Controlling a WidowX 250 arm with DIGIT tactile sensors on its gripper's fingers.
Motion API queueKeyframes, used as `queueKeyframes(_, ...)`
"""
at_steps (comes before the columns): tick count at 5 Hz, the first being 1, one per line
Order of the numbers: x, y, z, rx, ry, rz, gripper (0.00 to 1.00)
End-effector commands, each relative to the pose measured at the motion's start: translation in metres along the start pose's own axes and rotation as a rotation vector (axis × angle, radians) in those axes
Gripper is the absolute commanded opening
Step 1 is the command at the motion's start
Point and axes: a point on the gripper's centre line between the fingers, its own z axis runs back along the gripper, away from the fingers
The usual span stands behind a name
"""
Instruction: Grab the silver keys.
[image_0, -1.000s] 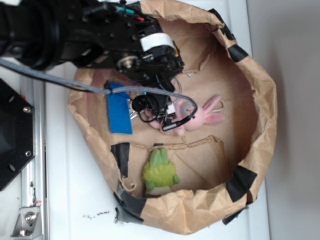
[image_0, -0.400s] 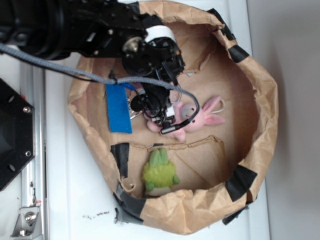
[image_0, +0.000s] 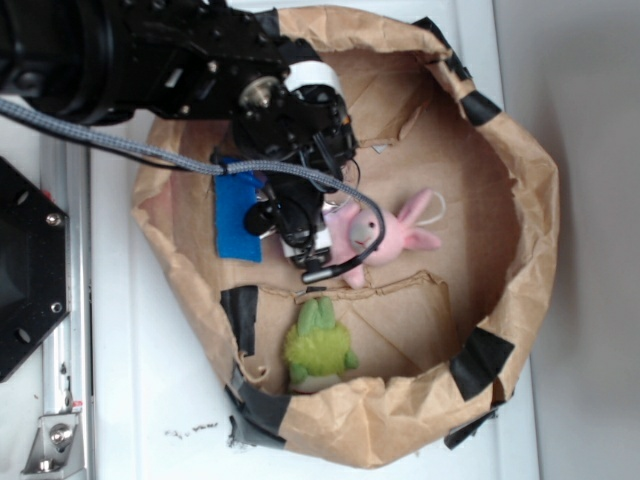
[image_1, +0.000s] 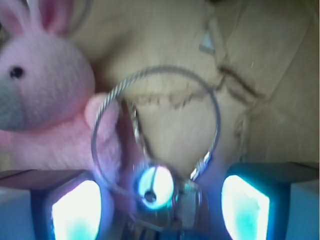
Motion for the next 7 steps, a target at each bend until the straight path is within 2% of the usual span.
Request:
queueKeyframes(1, 0.005, 0.002, 0.005, 0.014, 0.001, -0.126, 1.0)
queueKeyframes(2, 0.006, 0.0, -0.003, 0.028, 0.016, -0.137, 1.0)
queueKeyframes(3, 0.01, -0.001, -0.012, 0.058, 0.0, -0.126, 1.0)
queueKeyframes(5, 0.028, -0.01, -0.035, 0.106, -0.078, -0.097, 1.0)
queueKeyframes(7, 0.038, -0.019, -0.02, 0.066, -0.128, -0.045, 1.0)
